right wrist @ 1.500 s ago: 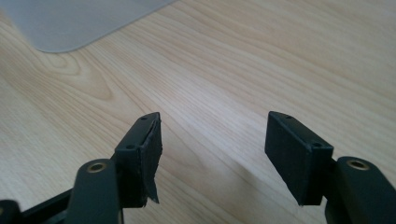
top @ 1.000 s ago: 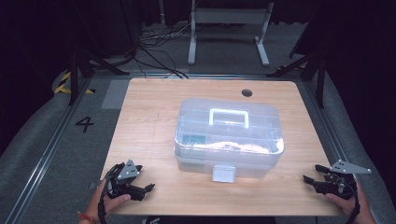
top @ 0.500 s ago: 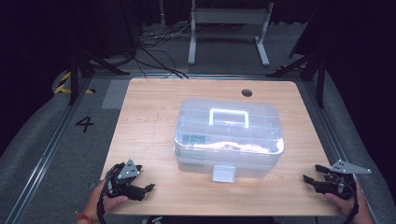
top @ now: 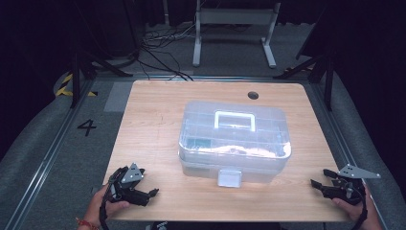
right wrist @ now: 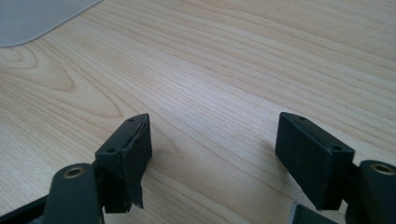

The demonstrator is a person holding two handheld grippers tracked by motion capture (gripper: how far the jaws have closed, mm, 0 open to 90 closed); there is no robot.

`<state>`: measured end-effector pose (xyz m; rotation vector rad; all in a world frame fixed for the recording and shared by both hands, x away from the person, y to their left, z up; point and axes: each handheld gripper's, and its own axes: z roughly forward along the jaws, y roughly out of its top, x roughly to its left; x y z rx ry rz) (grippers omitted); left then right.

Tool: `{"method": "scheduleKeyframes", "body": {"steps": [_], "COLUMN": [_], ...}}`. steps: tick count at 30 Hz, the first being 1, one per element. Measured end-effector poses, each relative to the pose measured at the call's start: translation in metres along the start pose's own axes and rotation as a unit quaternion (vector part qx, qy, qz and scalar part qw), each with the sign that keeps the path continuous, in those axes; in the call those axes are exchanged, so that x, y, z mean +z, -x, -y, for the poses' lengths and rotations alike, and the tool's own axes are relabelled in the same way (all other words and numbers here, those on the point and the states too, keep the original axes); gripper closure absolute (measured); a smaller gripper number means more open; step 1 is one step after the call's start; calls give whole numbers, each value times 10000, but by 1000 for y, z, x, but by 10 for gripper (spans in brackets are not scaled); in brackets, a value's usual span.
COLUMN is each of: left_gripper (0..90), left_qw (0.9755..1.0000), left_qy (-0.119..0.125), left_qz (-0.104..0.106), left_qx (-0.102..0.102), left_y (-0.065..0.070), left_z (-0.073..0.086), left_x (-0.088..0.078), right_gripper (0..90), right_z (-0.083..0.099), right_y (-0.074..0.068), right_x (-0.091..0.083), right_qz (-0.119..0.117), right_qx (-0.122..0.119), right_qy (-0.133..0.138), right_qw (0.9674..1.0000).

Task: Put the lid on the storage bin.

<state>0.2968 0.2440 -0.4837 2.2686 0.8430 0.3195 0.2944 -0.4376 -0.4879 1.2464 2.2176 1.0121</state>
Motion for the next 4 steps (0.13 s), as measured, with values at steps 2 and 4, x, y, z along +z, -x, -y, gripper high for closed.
{"method": "scheduleKeyframes", "body": {"steps": [2, 4], "left_gripper": [95, 89], "left_qw": [10000, 10000], "left_qy": [-1, -13], "left_qz": [-20, 0], "left_qx": [-63, -78], "left_y": [1, 1], "left_z": [0, 0], "left_x": [0, 0], "right_gripper": [277, 277], "right_z": [0, 0], "right_y": [0, 0], "right_x": [0, 0], "right_qz": [3, 1], "right_qx": [1, -3], "right_qy": [1, 0], "right_qw": [10000, 10000]}}
